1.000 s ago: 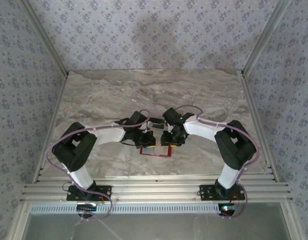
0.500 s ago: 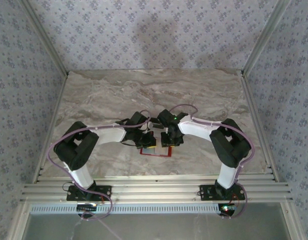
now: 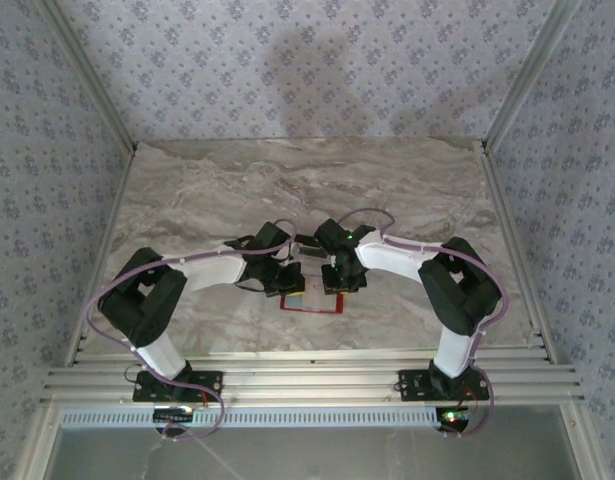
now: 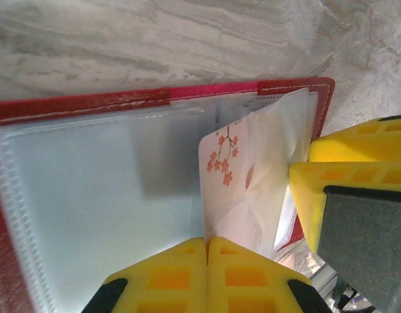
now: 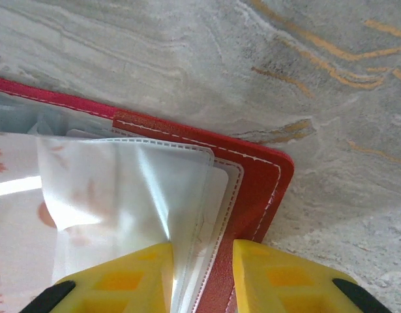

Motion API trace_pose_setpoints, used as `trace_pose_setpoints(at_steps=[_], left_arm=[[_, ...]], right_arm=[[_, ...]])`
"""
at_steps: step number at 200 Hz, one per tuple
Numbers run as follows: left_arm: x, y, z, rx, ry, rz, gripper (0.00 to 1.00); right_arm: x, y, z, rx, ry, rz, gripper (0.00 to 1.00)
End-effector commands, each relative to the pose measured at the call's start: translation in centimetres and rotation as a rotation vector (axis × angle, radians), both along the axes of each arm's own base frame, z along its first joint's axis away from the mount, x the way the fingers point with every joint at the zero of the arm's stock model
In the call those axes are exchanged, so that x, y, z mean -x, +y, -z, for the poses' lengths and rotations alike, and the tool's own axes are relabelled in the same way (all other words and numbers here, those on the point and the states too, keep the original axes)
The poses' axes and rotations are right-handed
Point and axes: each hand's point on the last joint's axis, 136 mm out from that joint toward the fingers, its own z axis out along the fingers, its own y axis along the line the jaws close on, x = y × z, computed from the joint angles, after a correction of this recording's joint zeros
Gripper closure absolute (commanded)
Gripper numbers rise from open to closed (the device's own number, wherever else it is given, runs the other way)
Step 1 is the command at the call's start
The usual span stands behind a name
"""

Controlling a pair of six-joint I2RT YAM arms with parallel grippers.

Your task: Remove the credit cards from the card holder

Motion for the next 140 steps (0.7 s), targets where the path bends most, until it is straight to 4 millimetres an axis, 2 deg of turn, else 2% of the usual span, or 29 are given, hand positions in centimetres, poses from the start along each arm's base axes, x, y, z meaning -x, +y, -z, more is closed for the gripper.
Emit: trace_pose_setpoints(at_steps=[1,41,60,102,140], left_arm=[[0.7,2.3,-0.2,-0.088,-0.006,0.017,0.99],[0.6,4.4,-2.1,-0.18,-0.072,0.08,1.0],[0.2,5.0,-3.6,-0.218,-0.126,0.121,1.0],[-0.8,5.5,-6.5,-0.276,-0.24,0.247,1.0],[-2.4,5.1,-9.2,-0.315,-0.374,0.429,1.0]], right_arm=[[1.2,-2.6,1.1,0.115,0.04,0.001,0.7],[0.9,-2.4,0.3,0.104,0.028,-0.001,0.7],[0.5,-2.1,-0.5,0.086,0.014,-0.001,0.7],[-0.7,-1.5,-4.2,-0.028,-0.054,0.026,0.65],[-1.6,-3.2,-7.4,-0.082,-0.105,0.062,0.65]])
